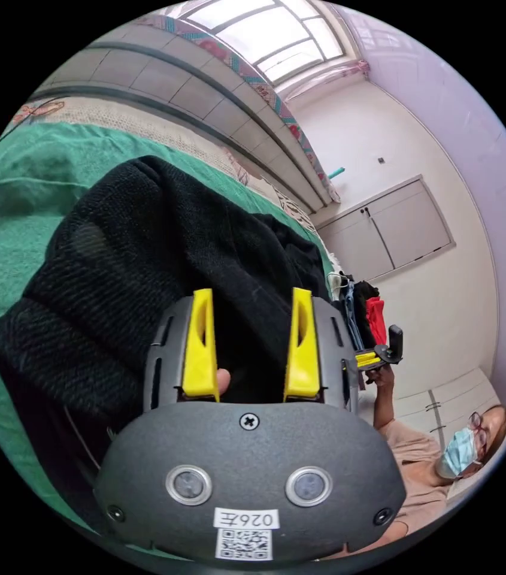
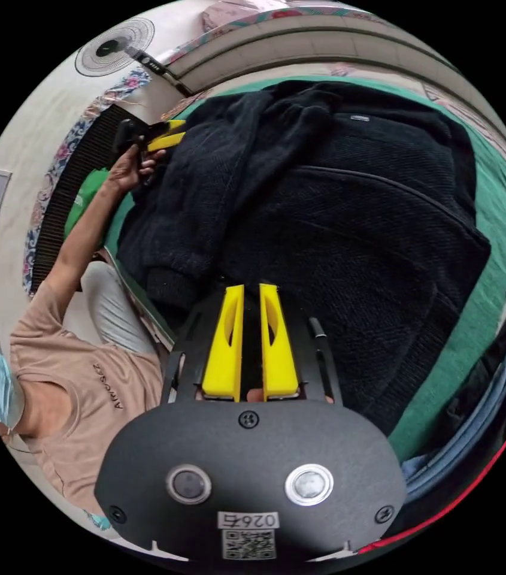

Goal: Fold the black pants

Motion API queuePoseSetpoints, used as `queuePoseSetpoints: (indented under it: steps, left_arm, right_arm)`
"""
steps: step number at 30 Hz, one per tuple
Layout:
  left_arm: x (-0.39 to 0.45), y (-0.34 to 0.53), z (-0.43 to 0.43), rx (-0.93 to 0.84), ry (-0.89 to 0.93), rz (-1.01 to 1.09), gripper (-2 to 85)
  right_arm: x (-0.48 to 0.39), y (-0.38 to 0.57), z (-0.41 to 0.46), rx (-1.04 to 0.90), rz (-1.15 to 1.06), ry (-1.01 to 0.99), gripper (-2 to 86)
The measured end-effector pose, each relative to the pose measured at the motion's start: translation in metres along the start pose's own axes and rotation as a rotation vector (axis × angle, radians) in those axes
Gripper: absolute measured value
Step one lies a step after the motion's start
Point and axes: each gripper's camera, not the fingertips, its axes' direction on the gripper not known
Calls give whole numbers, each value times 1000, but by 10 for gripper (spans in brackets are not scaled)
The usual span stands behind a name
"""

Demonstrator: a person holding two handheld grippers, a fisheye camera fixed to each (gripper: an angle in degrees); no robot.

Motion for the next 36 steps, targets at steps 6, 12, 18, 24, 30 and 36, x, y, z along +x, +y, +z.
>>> queuePoseSetpoints:
  steps: [6,12,18,24,30,36]
  left_arm:
    - [79,35,-45,-73,-30,170,183]
    - [146,106,-36,-146,34,138,323]
    - [141,121,-10,-377,170,141,37]
    - [155,119,-54,-321,252,110,-2]
    - [227,126,-117,-214,121,264,-9]
    - [322,142,-183,-70,-77,544,-10]
  right_arm:
    - [-44,20,-27,155,-157,-118,34]
    - [-131,20,-23,209,-445,-120,99]
    - [-202,4,50,3,-535,121,101]
    - [-240,13,35,-53,-665,246,18]
    - [-253,25,16,-79,-709,156,-8]
    - [-253,31,-8,-10,-713,91,-9]
